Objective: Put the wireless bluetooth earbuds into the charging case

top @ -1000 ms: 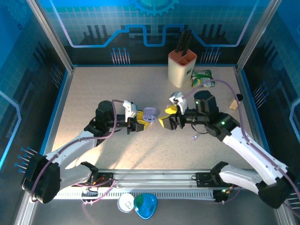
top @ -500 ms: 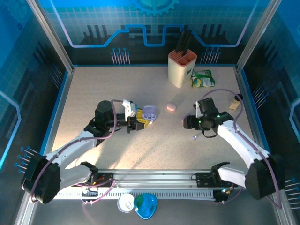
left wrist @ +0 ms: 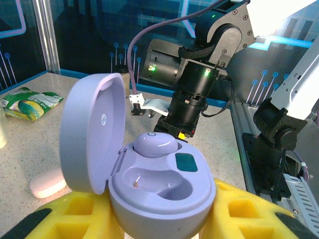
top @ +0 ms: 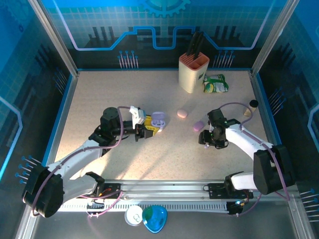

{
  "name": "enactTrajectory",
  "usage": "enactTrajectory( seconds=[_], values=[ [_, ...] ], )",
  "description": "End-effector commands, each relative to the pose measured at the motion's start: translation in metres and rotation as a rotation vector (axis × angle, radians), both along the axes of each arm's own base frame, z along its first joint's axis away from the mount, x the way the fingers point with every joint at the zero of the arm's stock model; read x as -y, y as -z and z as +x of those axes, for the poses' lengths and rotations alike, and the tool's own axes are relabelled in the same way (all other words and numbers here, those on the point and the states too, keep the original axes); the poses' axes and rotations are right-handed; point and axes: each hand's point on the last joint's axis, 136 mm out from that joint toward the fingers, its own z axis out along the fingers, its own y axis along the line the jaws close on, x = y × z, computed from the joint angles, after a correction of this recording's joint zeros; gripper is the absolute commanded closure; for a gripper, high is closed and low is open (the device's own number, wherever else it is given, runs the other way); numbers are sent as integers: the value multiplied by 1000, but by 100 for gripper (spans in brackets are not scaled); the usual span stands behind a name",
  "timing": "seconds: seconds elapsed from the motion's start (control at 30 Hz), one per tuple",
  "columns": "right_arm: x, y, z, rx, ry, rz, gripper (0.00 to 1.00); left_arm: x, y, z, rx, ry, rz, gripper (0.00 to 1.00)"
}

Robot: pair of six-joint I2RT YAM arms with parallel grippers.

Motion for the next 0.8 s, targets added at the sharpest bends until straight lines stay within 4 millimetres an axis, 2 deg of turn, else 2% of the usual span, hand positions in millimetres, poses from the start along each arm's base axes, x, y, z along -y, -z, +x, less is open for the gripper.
enactTrajectory(
  seconds=[0.0, 0.27, 0.47, 0.77],
  values=[
    [1, 8, -8, -39, 35, 22, 40, 1, -5, -1, 49, 9, -11, 74],
    [-10, 7, -8, -48, 42, 79, 56, 2, -4, 0, 44, 15, -11, 74],
    [-13, 9, 0, -46, 42, 91, 57, 2, -3, 1, 44, 14, -8, 74],
    [-33, 3, 14, -23, 49, 191, 58, 2, 1, 3, 42, 12, -1, 74]
  ],
)
